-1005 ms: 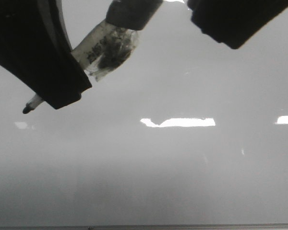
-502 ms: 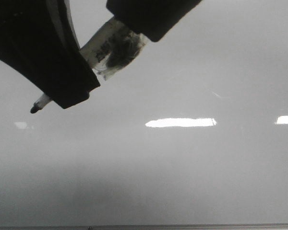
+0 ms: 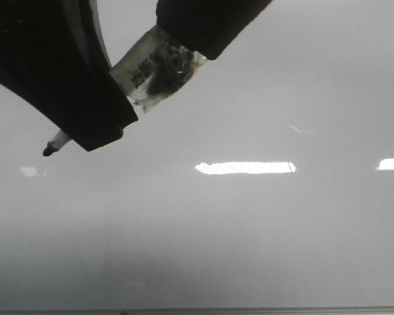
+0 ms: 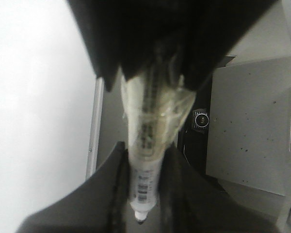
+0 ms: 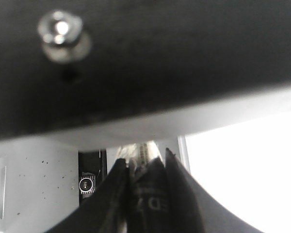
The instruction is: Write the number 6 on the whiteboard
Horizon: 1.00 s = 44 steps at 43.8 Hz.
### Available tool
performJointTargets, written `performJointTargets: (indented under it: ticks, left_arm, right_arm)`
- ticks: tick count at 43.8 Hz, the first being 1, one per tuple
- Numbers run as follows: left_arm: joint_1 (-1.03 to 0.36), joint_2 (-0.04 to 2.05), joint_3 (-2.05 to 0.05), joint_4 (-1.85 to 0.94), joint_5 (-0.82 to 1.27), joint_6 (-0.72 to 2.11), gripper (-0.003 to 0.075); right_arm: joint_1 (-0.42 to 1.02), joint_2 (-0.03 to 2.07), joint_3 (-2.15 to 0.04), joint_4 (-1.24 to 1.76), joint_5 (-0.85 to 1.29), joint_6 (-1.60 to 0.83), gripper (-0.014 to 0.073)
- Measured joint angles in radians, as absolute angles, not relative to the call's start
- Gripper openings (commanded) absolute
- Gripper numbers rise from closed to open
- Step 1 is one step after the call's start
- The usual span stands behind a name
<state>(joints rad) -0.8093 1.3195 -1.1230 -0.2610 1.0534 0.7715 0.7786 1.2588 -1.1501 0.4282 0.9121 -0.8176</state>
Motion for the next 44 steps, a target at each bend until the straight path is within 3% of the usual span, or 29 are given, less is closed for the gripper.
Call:
performJointTargets:
  ticks: [8, 12, 19, 30, 37, 44]
  left_arm:
    - [-0.809, 1.32, -1.123, -0.263, 1.053, 0.769, 0.0329]
    - [-0.788, 1.317, -1.123, -0.258, 1.051, 0.745, 0.0402]
    - [-0.688, 1.25, -1.123, -0.231, 1.047, 0.703, 0.0408]
    - [-0.464, 1.056, -1.081, -0.225, 1.003, 0.555, 0.0408]
    - [-0.399, 0.99, -1.01, -0.225, 0.933, 0.503, 0.0408]
    - [-0.395, 0.985, -0.981, -0.251, 0.889, 0.498, 0.0408]
  right_arm:
    - [0.779, 1.259, -1.152, 0.428, 0.922, -0.818, -0.0068]
    - [0.768, 1.259, -1.152, 0.426, 0.935, -0.801, -0.0068]
    - [0.691, 1.226, -1.152, 0.354, 0.989, -0.69, -0.0068]
    - [0.416, 1.047, -1.117, 0.299, 1.027, -0.43, -0.0067]
    - [0.249, 0.906, -0.944, 0.316, 0.858, -0.335, -0.0067]
    - [0.208, 0.85, -0.76, 0.429, 0.579, -0.327, -0.0067]
